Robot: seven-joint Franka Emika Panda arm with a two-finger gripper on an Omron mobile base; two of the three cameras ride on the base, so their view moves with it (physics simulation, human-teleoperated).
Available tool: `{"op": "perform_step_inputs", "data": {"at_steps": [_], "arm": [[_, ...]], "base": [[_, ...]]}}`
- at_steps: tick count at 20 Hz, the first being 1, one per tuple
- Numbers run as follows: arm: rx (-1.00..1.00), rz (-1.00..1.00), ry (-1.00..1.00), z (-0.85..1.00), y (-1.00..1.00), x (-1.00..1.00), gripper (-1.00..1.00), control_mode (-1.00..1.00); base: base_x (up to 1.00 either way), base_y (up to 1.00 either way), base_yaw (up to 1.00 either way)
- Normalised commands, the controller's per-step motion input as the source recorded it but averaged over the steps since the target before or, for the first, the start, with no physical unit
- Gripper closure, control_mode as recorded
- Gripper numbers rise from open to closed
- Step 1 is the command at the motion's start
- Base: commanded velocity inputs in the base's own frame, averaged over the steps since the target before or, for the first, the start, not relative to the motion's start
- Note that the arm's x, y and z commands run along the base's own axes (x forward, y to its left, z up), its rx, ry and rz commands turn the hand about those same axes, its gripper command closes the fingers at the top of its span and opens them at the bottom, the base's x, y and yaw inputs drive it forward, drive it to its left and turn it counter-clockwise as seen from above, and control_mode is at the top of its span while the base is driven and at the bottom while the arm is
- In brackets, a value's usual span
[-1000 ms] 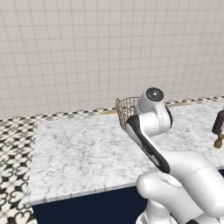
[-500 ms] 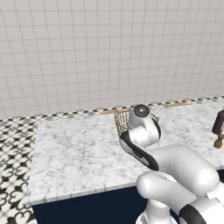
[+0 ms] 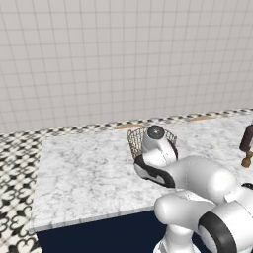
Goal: Open the cabinet, pick up the bread from the cabinet and place it in the basket. Then move the basket to the dining counter.
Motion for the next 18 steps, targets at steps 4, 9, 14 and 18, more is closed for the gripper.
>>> {"op": "perform_step_inputs", "data": {"at_steps": [4,9,14,18], "arm": [[0.00,-0.02,-0.02,-0.70,0.00,0.18,1.00,-1.00],[0.00,-0.01,0.00,-0.13,0.00,0.01,-1.00,-1.00],[0.03,-0.05,0.02,0.14,-0.01,-0.18,-1.00,-1.00],[0.02,-0.07,0.00,0.55,0.00,-0.12,-1.00,-1.00]], "base": [[0.00,0.00,0.00],[0.00,0.00,0.00],[0.00,0.00,0.00],[0.00,0.00,0.00]]}}
